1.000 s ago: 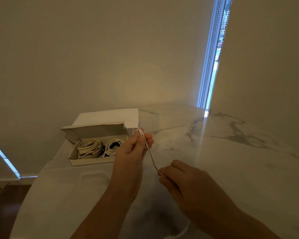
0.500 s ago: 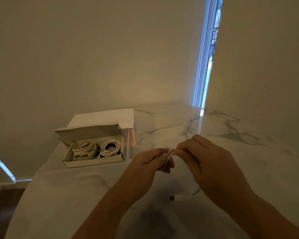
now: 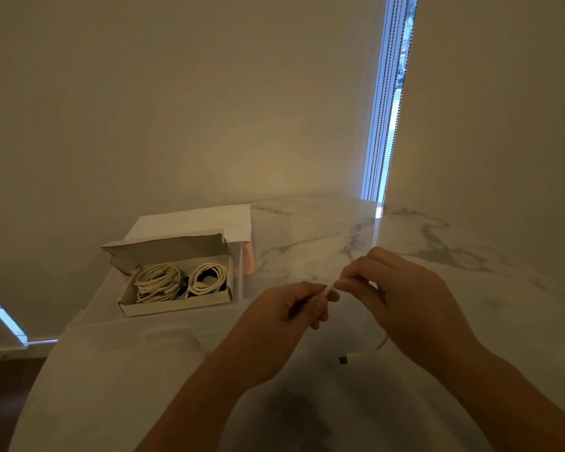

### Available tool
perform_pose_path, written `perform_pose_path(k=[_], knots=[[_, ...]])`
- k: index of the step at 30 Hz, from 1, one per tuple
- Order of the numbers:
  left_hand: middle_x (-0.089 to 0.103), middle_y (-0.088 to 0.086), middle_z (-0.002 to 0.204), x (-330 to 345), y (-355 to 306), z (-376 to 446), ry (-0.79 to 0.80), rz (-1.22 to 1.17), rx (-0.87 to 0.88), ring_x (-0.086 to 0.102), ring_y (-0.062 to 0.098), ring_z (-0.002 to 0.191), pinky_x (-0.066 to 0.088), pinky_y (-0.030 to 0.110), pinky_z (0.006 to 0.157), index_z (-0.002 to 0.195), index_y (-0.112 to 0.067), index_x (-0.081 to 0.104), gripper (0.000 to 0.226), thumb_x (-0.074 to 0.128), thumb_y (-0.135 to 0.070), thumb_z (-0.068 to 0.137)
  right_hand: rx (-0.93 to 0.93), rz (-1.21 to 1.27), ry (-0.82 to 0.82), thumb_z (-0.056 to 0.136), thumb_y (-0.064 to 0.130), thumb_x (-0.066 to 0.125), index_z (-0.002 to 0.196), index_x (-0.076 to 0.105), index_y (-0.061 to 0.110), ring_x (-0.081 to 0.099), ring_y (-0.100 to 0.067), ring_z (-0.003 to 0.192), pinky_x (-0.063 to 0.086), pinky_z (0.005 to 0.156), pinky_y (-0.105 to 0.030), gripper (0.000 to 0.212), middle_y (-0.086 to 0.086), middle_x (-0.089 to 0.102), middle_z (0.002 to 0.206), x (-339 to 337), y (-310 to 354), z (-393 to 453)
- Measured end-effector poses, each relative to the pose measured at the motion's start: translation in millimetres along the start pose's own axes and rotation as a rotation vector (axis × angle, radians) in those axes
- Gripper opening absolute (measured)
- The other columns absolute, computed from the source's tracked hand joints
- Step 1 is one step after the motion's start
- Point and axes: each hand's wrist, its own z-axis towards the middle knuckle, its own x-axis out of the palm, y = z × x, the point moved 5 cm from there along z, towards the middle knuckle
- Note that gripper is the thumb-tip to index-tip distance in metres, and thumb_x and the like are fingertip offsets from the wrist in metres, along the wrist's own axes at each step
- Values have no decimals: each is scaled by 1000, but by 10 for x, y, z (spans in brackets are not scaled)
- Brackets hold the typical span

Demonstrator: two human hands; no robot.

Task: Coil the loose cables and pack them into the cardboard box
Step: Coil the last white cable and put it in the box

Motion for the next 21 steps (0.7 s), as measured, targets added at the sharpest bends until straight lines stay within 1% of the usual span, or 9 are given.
perform_pose_path(k=[4, 6, 8, 11, 15, 18, 21], knots=[[62, -14, 82, -53, 20, 3, -138, 72, -5, 58, -3, 82, 42, 6, 72, 106, -30, 66, 21, 46, -26, 103, 43, 31, 39, 86, 59, 43, 85, 58, 40, 47, 5, 63, 29, 57, -7, 25, 24, 50, 76, 4, -24, 11], [63, -15, 83, -110, 33, 5, -223, 55, -11, 58, -5, 82, 42, 5, 71, 104, -28, 66, 20, 45, -26, 103, 45, 51, 94, 87, 57, 48, 86, 57, 40, 47, 6, 66, 31, 56, -8, 19, 23, 51, 77, 16, -23, 9], [64, -15, 82, -182, 51, 4, -317, 49, -18, 58, -6, 81, 42, 6, 70, 101, -27, 65, 20, 46, -26, 103, 40, 68, 161, 89, 53, 51, 90, 58, 40, 48, 5, 69, 33, 58, -8, 15, 21, 53, 81, 40, -39, 2], [65, -11, 80, -263, 79, 8, -427, 7, -32, 58, -6, 77, 45, 11, 68, 95, -27, 66, 22, 46, -23, 103, 44, 91, 200, 90, 50, 55, 92, 66, 41, 51, 4, 72, 35, 60, -10, 14, 21, 56, 83, 43, -104, 4], [62, -11, 76, -280, 81, 2, -462, -64, -50, 56, -7, 74, 42, 6, 68, 94, -23, 66, 23, 45, -22, 103, 82, 114, 247, 89, 46, 62, 93, 71, 40, 54, 2, 69, 36, 60, -11, 12, 18, 60, 85, 47, -197, 14], [63, -9, 78, -272, 100, -1, -474, -99, -66, 57, -4, 75, 45, 9, 70, 94, -26, 67, 24, 45, -22, 103, 98, 134, 272, 87, 45, 64, 94, 73, 41, 55, 2, 75, 37, 63, -10, 12, 19, 61, 85, 63, -250, 15], [65, -9, 81, -265, 97, -4, -493, -114, -78, 59, -3, 78, 48, 11, 73, 95, -28, 67, 23, 46, -23, 103, 91, 121, 267, 86, 47, 65, 96, 74, 43, 53, 3, 78, 35, 63, -11, 14, 22, 57, 82, 51, -300, 16]])
